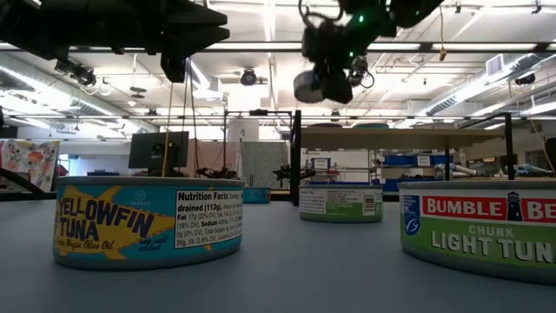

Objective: Stack canned seafood by type on shelf
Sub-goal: Stack the top left blue tuna can on top of the blue tuna can on the shelf

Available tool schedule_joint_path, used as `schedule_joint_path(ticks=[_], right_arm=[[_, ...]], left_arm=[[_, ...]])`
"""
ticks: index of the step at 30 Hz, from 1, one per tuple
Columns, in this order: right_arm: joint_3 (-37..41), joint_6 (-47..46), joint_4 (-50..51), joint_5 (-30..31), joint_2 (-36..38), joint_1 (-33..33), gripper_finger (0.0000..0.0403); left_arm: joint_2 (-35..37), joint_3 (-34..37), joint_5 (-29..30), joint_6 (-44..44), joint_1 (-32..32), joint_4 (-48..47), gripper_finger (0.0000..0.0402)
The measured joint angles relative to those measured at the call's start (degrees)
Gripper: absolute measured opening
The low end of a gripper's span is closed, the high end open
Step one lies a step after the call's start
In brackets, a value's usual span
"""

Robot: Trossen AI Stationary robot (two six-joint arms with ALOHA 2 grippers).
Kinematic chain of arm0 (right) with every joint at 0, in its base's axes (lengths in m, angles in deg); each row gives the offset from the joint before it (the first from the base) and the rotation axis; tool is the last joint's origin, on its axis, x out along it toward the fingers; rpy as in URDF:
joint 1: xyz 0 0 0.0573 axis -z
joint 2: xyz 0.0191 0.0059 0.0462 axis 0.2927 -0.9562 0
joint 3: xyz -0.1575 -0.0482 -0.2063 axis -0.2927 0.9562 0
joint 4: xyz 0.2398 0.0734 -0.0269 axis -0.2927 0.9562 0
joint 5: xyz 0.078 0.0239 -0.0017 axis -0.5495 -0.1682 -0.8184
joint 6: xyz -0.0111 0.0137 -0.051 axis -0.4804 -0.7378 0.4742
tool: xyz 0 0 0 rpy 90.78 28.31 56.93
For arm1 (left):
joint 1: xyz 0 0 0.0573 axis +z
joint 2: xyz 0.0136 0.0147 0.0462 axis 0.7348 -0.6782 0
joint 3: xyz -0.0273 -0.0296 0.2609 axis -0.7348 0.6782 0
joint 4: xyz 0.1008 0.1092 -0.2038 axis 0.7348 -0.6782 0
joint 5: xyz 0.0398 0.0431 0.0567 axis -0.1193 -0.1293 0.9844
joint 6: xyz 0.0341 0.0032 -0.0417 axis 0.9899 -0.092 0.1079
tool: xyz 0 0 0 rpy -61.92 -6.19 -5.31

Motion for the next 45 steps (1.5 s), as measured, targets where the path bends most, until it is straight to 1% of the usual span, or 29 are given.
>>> schedule_joint_path(ticks=[4,10,17,22,31,45], right_arm=[[0.0,-0.1,0.4,-0.6,-1.9,2.7,0.0145],[0.0,-1.4,1.6,-2.1,-3.8,4.9,0.0145],[0.0,-2.4,1.7,-2.0,-4.0,5.3,0.0145],[0.0,-2.9,3.0,-1.5,-4.0,5.5,0.0158],[0.0,-6.1,5.3,-1.5,-4.0,6.4,0.0156],[0.0,-6.3,5.5,-1.3,-4.0,6.6,0.0207]], left_arm=[[0.0,0.0,0.0,0.0,0.0,0.0,0.011],[0.0,0.0,0.0,0.1,0.0,0.0,0.011],[0.0,0.0,0.3,0.1,0.0,0.0,0.011],[0.0,0.0,0.3,0.1,0.0,0.0,0.011],[0.0,0.0,0.3,0.0,0.0,0.0,0.011],[0.0,0.0,0.3,-0.1,0.0,0.0,0.011]])
